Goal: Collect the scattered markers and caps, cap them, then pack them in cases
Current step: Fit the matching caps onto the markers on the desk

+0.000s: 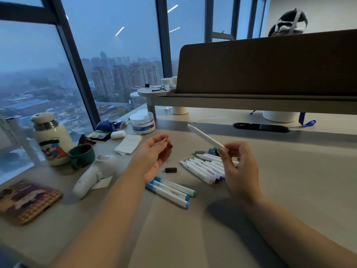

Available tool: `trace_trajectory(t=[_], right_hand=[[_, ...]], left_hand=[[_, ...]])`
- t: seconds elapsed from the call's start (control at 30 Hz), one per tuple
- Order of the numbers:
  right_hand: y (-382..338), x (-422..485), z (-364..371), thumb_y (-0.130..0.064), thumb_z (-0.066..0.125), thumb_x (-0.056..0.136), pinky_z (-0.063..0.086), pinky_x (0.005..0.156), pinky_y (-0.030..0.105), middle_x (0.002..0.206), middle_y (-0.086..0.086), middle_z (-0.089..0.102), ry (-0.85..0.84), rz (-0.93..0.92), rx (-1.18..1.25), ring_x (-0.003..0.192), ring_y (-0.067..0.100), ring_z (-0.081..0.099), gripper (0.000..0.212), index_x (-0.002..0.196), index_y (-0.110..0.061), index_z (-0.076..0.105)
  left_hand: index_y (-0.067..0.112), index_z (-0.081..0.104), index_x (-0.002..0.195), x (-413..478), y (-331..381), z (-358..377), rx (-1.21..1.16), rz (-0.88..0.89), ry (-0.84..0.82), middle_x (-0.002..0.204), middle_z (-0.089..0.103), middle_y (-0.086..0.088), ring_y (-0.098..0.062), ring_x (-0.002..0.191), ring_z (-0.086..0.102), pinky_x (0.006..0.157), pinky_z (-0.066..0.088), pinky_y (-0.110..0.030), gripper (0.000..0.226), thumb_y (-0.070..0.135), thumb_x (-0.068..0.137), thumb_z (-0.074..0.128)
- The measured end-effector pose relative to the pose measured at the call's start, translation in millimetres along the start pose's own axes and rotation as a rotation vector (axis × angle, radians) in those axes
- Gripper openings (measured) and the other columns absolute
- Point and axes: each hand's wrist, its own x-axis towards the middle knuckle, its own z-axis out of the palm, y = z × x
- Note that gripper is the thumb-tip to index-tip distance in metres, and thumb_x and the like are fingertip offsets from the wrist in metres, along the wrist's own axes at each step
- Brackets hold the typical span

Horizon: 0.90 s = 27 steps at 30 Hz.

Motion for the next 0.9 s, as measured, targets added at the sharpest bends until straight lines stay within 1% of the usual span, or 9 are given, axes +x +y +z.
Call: trace_trajectory(t=[0.1,0.17,0.23,0.37,0.5,0.57,0.63,0.73,0.9], right_hand=[[-3.8,-6.4,1.5,-0.013,0.06,0.091,0.041,0.071,0.005,0.085,-0.015,0.058,-0.078,-0.047,0.007,0.084,-0.002,0.053,0.013,0.099,-0.023,0.061],[-3.6,-7.0,2.4,-0.012,0.061,0.09,0.042,0.072,0.006,0.086,-0.015,0.06,-0.107,-0.076,-0.009,0.085,0.001,0.054,0.016,0.099,-0.024,0.063],[-1.5,-5.8,2.9,-0.012,0.063,0.089,0.043,0.074,0.011,0.084,-0.015,0.061,-0.098,-0.115,-0.019,0.083,0.003,0.055,0.02,0.096,-0.031,0.063],[0.4,-6.8,5.0,-0.015,0.066,0.087,0.049,0.08,0.045,0.083,-0.017,0.063,-0.108,-0.184,-0.059,0.08,0.01,0.058,0.031,0.089,-0.045,0.058],[1.1,-7.2,7.5,-0.019,0.067,0.086,0.046,0.081,0.055,0.082,-0.019,0.063,-0.102,-0.207,-0.08,0.079,0.01,0.058,0.028,0.087,-0.046,0.059],[0.2,-7.3,8.0,-0.025,0.064,0.084,0.046,0.081,0.056,0.082,-0.019,0.063,-0.108,-0.213,-0.084,0.079,0.009,0.058,0.022,0.088,-0.047,0.059],[-0.6,-7.9,7.6,-0.02,0.067,0.086,0.046,0.081,0.055,0.082,-0.018,0.062,-0.113,-0.226,-0.098,0.079,0.008,0.057,0.029,0.088,-0.047,0.058],[-3.5,-9.6,7.0,-0.015,0.07,0.084,0.045,0.083,0.049,0.083,-0.019,0.06,-0.115,-0.238,-0.146,0.081,0.004,0.055,0.036,0.089,-0.048,0.055],[-3.0,-11.8,7.8,-0.019,0.071,0.083,0.04,0.076,0.033,0.078,-0.023,0.054,-0.079,-0.3,-0.204,0.077,-0.002,0.052,0.025,0.093,-0.037,0.057]], left_hand=[[0.009,0.064,0.097,-10.7,-7.2,-12.7,-0.194,-0.006,0.087,0.087,0.071,-0.009,-0.015,0.08,0.068,0.061,0.057,-0.022,0.011,0.007,0.09,0.056],[0.009,0.065,0.093,-11.9,-7.9,-16.2,-0.241,0.023,0.107,0.081,0.073,-0.007,-0.013,0.075,0.07,0.062,0.058,-0.022,0.008,0.009,0.088,0.059],[0.009,0.066,0.092,-11.5,-6.1,-18.0,-0.249,0.053,0.123,0.081,0.074,-0.006,-0.012,0.077,0.071,0.065,0.059,-0.022,0.007,0.009,0.087,0.06],[0.01,0.065,0.093,-9.0,-6.7,-18.5,-0.208,0.101,0.113,0.083,0.074,-0.007,-0.012,0.079,0.071,0.067,0.059,-0.022,0.007,0.009,0.087,0.06],[0.01,0.066,0.097,-6.2,-7.9,-18.5,-0.153,0.122,0.084,0.09,0.073,-0.007,-0.013,0.084,0.07,0.068,0.057,-0.022,0.011,0.01,0.087,0.06],[0.011,0.066,0.098,-7.4,-9.1,-17.8,-0.126,0.134,0.071,0.089,0.074,-0.006,-0.013,0.085,0.071,0.071,0.057,-0.024,0.013,0.01,0.087,0.06],[0.012,0.066,0.097,-9.3,-10.7,-16.3,-0.075,0.158,0.053,0.086,0.074,-0.004,-0.012,0.085,0.071,0.073,0.056,-0.024,0.012,0.01,0.087,0.06],[0.013,0.068,0.096,-11.9,-13.3,-14.2,0.06,0.213,0.03,0.093,0.074,-0.007,-0.015,0.091,0.07,0.077,0.056,-0.026,0.012,0.011,0.087,0.06],[0.017,0.067,0.106,-14.5,-18.9,-10.7,0.43,0.385,0.094,0.093,0.071,0.002,-0.002,0.081,0.068,0.067,0.053,-0.011,0.019,0.013,0.091,0.057]])
